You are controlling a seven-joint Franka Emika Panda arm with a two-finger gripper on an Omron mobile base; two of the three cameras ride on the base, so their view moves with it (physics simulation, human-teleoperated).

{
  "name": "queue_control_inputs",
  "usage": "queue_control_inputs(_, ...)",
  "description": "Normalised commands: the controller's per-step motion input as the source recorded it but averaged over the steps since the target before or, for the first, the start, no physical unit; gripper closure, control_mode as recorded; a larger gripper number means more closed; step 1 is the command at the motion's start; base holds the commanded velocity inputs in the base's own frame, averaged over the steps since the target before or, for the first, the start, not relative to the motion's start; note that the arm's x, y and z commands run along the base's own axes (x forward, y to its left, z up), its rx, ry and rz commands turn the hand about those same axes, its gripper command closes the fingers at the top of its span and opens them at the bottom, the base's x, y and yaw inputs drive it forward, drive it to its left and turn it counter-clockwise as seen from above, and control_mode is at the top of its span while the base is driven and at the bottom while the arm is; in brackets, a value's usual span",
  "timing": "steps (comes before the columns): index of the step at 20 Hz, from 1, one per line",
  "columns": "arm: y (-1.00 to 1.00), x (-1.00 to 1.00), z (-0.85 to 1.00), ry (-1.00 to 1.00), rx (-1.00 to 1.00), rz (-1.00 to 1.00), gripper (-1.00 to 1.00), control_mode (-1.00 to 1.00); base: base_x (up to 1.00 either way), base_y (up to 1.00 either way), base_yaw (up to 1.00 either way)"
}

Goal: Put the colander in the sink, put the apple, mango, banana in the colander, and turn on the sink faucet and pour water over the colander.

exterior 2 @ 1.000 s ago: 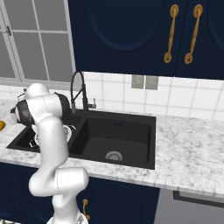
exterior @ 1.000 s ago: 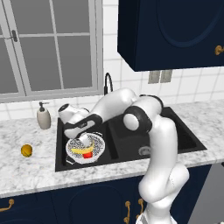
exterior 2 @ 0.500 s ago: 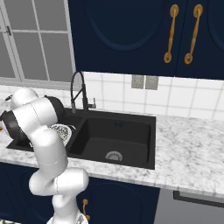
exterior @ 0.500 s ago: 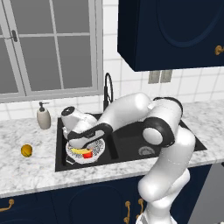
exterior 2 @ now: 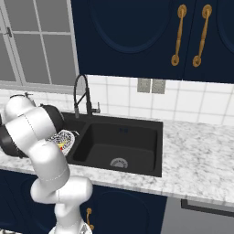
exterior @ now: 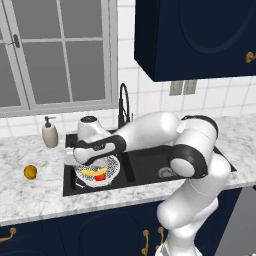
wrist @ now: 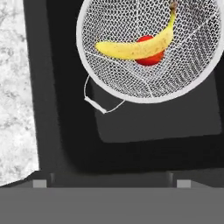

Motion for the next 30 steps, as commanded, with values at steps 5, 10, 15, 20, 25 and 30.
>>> queue_control_inputs(5, 0.43, 0.14, 0.28, 0.0, -0.02, 0.42, -1.0, -1.0, 0.0, 0.0, 0.0)
queue_control_inputs(10, 0.62, 0.13, 0.08, -0.04, -0.05, 0.07, -1.0, -1.0, 0.0, 0.0, 0.0)
queue_control_inputs(15, 0.59, 0.01, 0.0, -0.13, -0.06, -0.29, -1.0, -1.0, 0.0, 0.0, 0.0)
queue_control_inputs(20, 0.51, 0.28, 0.01, -0.11, 0.01, -0.33, -1.0, -1.0, 0.0, 0.0, 0.0)
queue_control_inputs(25, 0.59, 0.19, 0.09, -0.03, 0.01, 0.0, -1.0, -1.0, 0.0, 0.0, 0.0)
queue_control_inputs(30, 0.29, 0.25, 0.12, -0.03, 0.0, 0.07, -1.0, -1.0, 0.0, 0.0, 0.0)
